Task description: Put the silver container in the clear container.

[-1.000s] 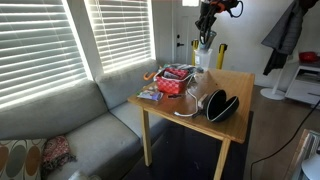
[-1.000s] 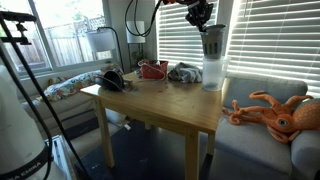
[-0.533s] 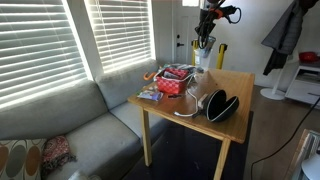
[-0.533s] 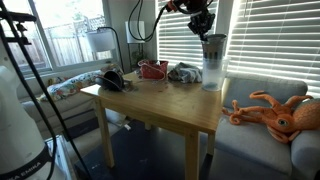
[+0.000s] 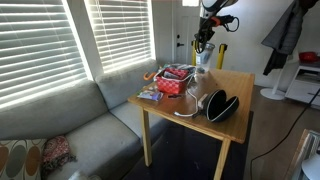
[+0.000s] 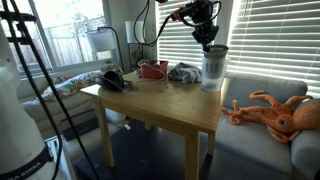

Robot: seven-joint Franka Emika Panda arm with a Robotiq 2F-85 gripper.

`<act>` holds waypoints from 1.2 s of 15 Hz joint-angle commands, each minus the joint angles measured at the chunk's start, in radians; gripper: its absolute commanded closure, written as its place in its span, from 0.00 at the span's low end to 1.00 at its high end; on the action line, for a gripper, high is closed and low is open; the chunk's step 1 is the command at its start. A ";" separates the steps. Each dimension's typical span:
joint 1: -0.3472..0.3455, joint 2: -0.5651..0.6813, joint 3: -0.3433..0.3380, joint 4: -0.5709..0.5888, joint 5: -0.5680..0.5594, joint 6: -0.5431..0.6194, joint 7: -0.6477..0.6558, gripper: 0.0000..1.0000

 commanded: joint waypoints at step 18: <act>0.040 -0.194 0.044 -0.080 0.012 -0.131 -0.074 0.00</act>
